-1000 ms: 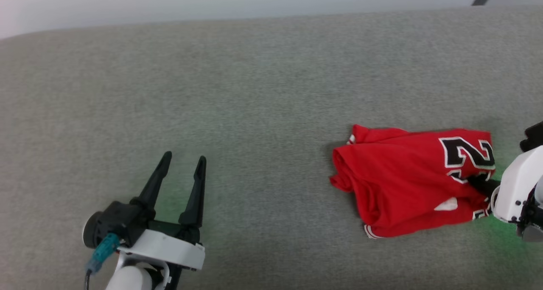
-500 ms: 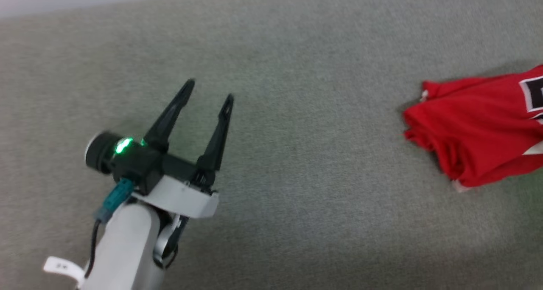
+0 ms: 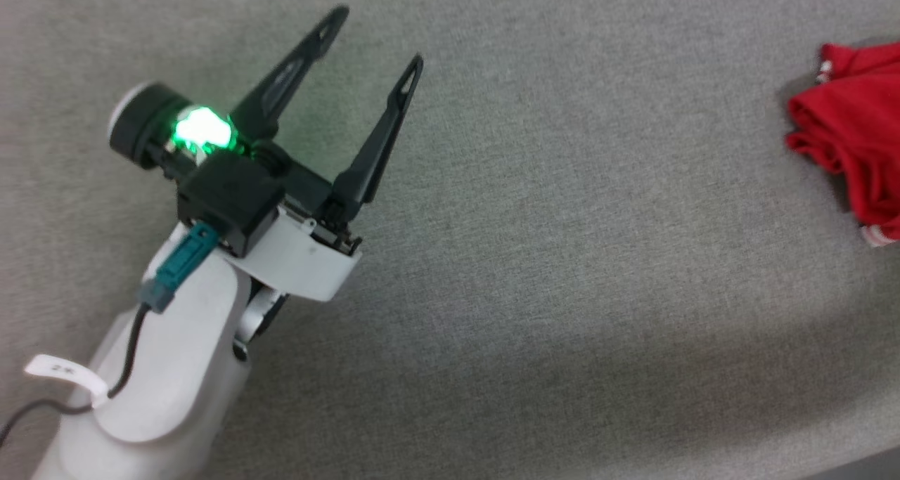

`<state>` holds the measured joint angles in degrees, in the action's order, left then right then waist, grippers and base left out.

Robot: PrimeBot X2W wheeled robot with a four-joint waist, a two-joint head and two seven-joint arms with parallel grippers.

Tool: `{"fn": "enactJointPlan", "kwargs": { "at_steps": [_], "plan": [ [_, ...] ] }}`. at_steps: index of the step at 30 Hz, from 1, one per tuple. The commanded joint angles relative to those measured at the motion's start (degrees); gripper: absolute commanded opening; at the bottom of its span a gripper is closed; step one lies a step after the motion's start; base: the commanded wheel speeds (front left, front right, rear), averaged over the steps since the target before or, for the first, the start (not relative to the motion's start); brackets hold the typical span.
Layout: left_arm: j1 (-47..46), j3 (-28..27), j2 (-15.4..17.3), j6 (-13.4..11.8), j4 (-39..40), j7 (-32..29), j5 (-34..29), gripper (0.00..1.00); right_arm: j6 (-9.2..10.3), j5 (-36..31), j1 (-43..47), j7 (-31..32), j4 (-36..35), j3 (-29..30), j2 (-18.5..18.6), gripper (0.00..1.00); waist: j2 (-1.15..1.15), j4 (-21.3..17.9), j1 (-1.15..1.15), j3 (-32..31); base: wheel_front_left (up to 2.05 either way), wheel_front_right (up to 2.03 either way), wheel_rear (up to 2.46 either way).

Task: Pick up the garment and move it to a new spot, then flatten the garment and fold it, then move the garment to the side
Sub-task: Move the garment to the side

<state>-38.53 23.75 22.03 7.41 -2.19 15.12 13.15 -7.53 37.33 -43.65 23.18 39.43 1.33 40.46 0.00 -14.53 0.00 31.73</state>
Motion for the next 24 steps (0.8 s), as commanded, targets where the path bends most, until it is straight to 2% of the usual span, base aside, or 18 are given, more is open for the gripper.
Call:
{"fn": "enactJointPlan", "kwargs": {
  "at_steps": [1,13,20,21,23,24],
  "plan": [
    [-1.5,0.4,0.6,0.1,0.8,0.0,-0.2,1.00,0.08,-1.6,-1.9,-2.1,2.0,-0.6,0.6,0.00,0.00,-1.5,0.00,3.0,0.00,0.00,0.00],
    [-4.2,2.2,3.1,0.1,2.6,0.0,-0.5,1.00,0.08,-9.3,-11.1,-13.8,16.6,-4.3,-1.9,0.00,0.00,-1.6,0.00,4.7,0.00,0.00,0.00],
    [-3.4,2.2,4.0,-0.1,3.1,-0.4,0.1,1.00,0.07,-11.8,-14.6,-16.6,23.0,-5.5,-3.3,0.00,0.00,-1.2,0.00,4.4,0.00,0.00,0.00],
    [-3.2,2.1,4.1,-0.3,3.1,-0.4,0.2,1.00,0.07,-11.9,-15.0,-16.9,23.8,-5.7,-3.6,0.16,0.00,-1.2,0.00,4.3,0.00,0.00,0.00],
    [-2.7,1.9,4.2,-0.6,2.9,-0.3,0.5,1.00,0.07,-12.3,-15.6,-17.6,25.2,-6.3,-3.9,1.00,0.00,-1.2,0.00,3.7,0.00,0.00,0.00],
    [-2.3,1.9,4.2,-0.7,2.7,-0.3,0.6,1.00,0.07,-12.5,-15.8,-18.0,25.7,-6.8,-4.0,1.00,0.00,-1.2,0.00,3.3,0.00,0.00,0.00]
  ]
}}
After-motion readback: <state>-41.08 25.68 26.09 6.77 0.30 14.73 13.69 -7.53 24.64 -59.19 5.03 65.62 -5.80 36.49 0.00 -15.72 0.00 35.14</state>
